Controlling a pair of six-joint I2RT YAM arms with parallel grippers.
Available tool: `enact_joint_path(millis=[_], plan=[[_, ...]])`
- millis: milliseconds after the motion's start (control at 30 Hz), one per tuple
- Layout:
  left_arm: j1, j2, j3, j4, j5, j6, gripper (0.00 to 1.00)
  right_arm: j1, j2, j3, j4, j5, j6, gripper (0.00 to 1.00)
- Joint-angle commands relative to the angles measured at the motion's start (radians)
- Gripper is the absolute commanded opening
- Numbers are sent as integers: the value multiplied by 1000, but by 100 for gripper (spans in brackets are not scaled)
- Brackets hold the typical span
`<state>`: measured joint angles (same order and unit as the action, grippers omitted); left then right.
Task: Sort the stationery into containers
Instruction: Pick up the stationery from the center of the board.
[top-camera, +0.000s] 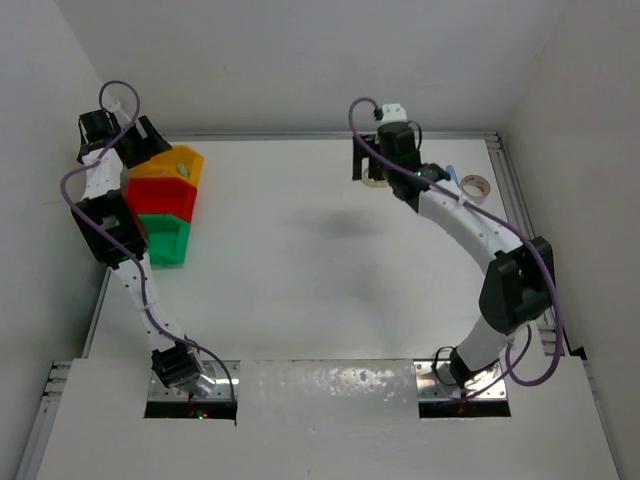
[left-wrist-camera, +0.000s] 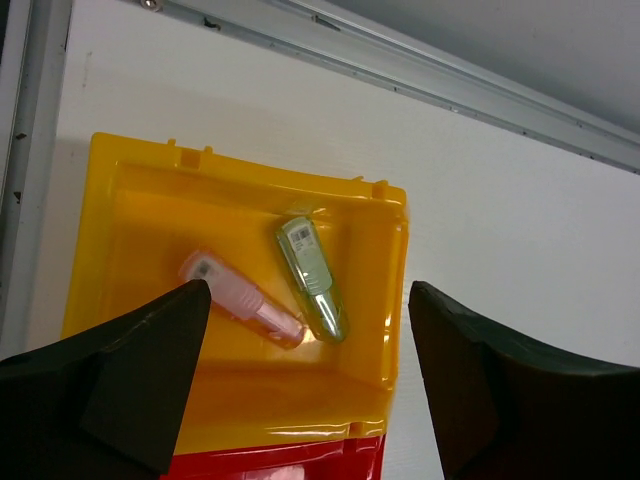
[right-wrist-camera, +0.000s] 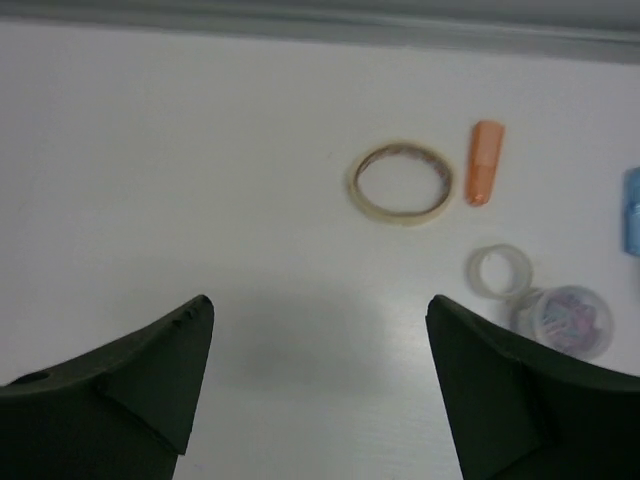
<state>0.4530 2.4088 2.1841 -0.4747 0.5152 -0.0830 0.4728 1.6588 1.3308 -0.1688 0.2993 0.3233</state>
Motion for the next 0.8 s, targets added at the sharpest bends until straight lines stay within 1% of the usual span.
enact_joint_path(millis=[0, 67, 100, 133, 167, 233, 267, 300, 333, 367, 400, 433, 467, 567, 667, 767], plan=[[3, -63, 22, 34, -15, 15, 79, -139, 59, 195, -202, -15, 23, 81], [0, -102, 28, 36, -27, 17, 79, -206, 140, 260, -245, -19, 34, 48], [-4, -115, 28, 36, -41, 20, 79, -273, 174, 313, -265, -22, 52, 26], [-10, -150, 28, 35, -46, 23, 79, -302, 212, 342, -276, -20, 57, 24], [-13, -164, 25, 27, -49, 26, 79, -327, 290, 413, -297, -19, 57, 25], [-30, -213, 5, 15, -50, 51, 79, -391, 385, 502, -333, -6, 53, 30], [-45, -246, -6, -2, -56, 60, 79, -423, 486, 607, -381, -5, 43, 33], [-45, -246, -17, -13, -63, 71, 79, -434, 536, 663, -405, -5, 36, 33], [-57, -278, -52, -19, -64, 78, 79, -445, 582, 704, -426, -18, 28, 37], [-62, -292, -66, -33, -66, 107, 79, -456, 652, 769, -445, -19, 13, 38], [-66, -309, -85, -39, -66, 114, 79, -468, 677, 787, -448, -23, 8, 39], [-69, -333, -119, -48, -63, 123, 79, -468, 696, 797, -448, -28, 7, 43], [-73, -342, -133, -64, -61, 126, 79, -506, 706, 789, -428, -26, -1, 46], [-80, -359, -168, -119, -37, 146, 79, -534, 708, 727, -359, -31, -10, 53], [-94, -355, -172, -174, -23, 163, 79, -572, 708, 702, -330, -40, -20, 57], [-105, -349, -176, -188, -3, 154, 79, -586, 751, 744, -366, -60, -41, 57]])
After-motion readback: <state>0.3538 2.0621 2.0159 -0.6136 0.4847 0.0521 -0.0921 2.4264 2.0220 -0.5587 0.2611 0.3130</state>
